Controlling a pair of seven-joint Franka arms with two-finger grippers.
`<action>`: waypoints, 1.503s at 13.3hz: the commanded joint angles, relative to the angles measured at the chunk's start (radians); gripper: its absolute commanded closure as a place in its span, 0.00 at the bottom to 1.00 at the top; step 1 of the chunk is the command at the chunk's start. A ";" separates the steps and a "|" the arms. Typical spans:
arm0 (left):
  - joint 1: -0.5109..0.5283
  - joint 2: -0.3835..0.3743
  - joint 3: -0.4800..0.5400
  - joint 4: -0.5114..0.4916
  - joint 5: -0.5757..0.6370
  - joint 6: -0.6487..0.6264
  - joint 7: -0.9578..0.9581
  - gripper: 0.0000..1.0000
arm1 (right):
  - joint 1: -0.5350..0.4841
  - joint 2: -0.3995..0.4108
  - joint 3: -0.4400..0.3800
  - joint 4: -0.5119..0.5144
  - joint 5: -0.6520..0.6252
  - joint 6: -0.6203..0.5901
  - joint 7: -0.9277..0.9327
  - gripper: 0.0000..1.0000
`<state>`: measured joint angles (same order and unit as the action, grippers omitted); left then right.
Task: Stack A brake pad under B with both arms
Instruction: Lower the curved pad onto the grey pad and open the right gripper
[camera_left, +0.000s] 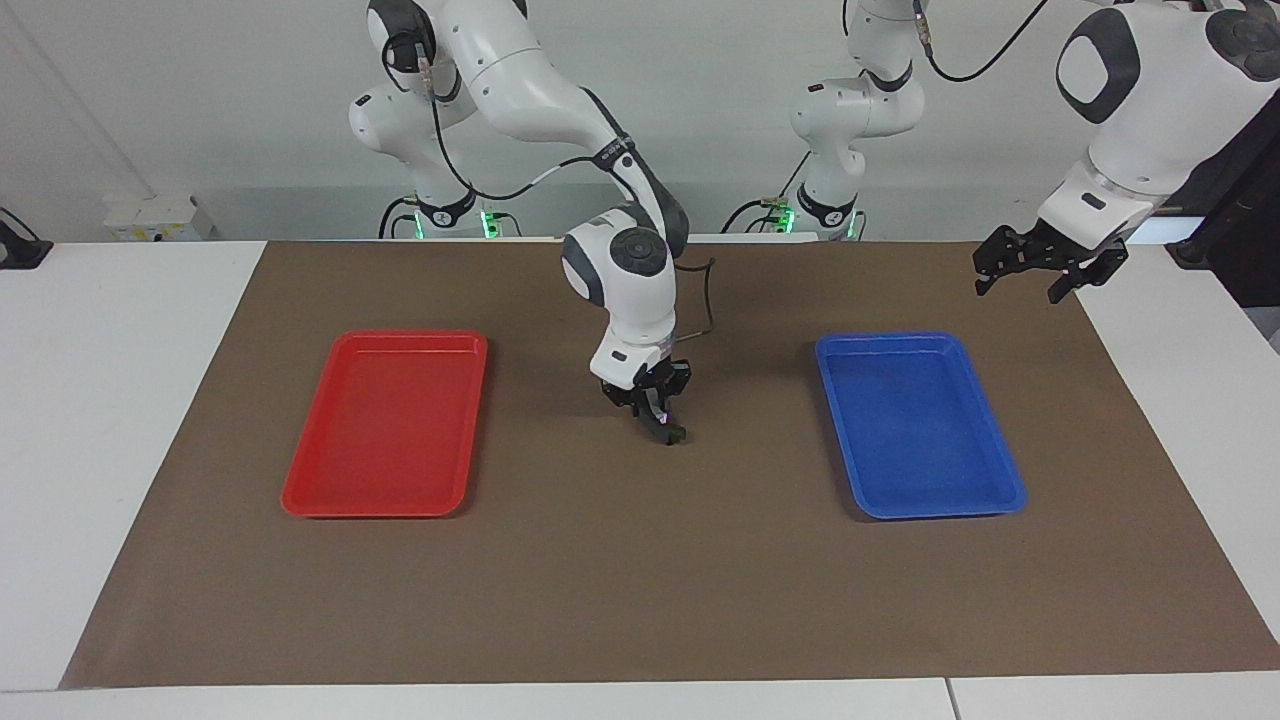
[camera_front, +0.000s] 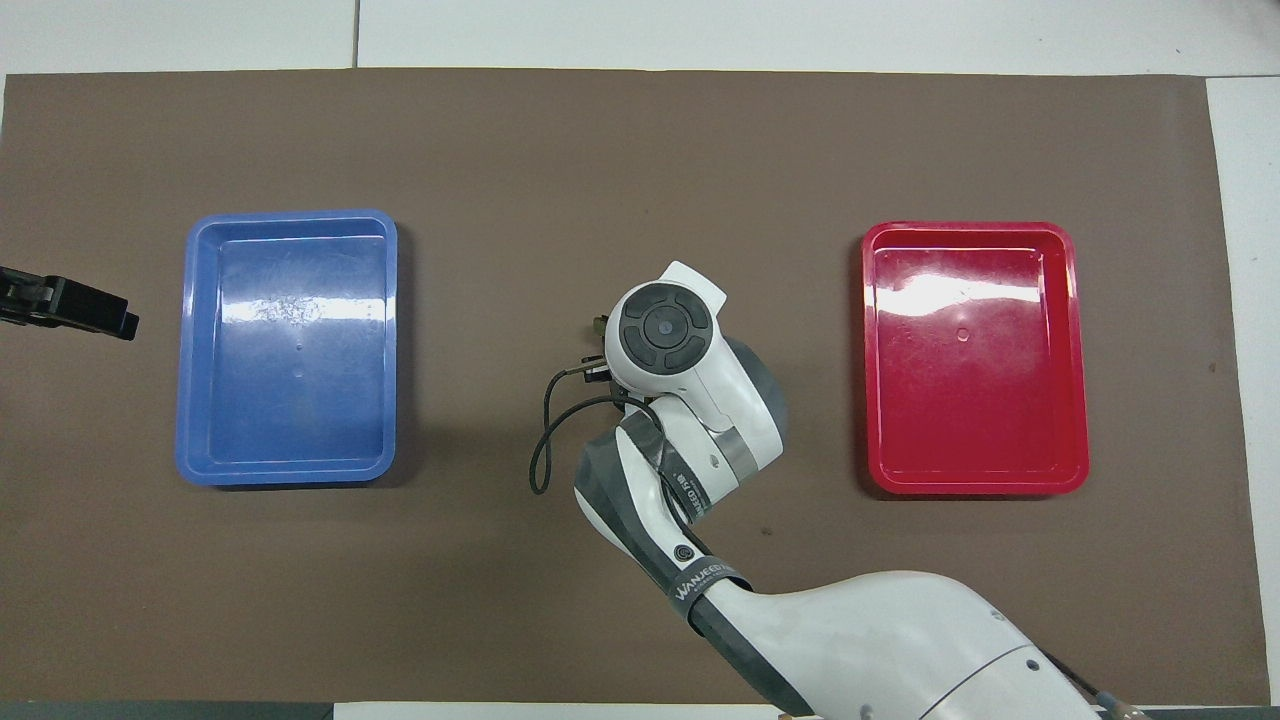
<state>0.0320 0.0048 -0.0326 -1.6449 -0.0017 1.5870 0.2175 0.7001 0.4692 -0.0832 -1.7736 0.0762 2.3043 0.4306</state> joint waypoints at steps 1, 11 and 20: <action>-0.007 -0.009 0.002 -0.027 0.006 0.042 -0.061 0.00 | 0.005 -0.027 0.005 -0.041 0.004 0.043 0.043 1.00; -0.004 -0.009 0.000 -0.026 0.006 0.034 -0.092 0.00 | 0.009 -0.043 -0.001 -0.026 0.004 0.020 0.071 0.00; 0.005 -0.009 0.002 -0.024 0.006 0.038 -0.092 0.00 | -0.279 -0.369 -0.009 -0.023 -0.127 -0.302 0.053 0.00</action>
<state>0.0341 0.0049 -0.0308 -1.6544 -0.0016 1.6115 0.1375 0.4699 0.1445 -0.1061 -1.7717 -0.0199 2.0294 0.4860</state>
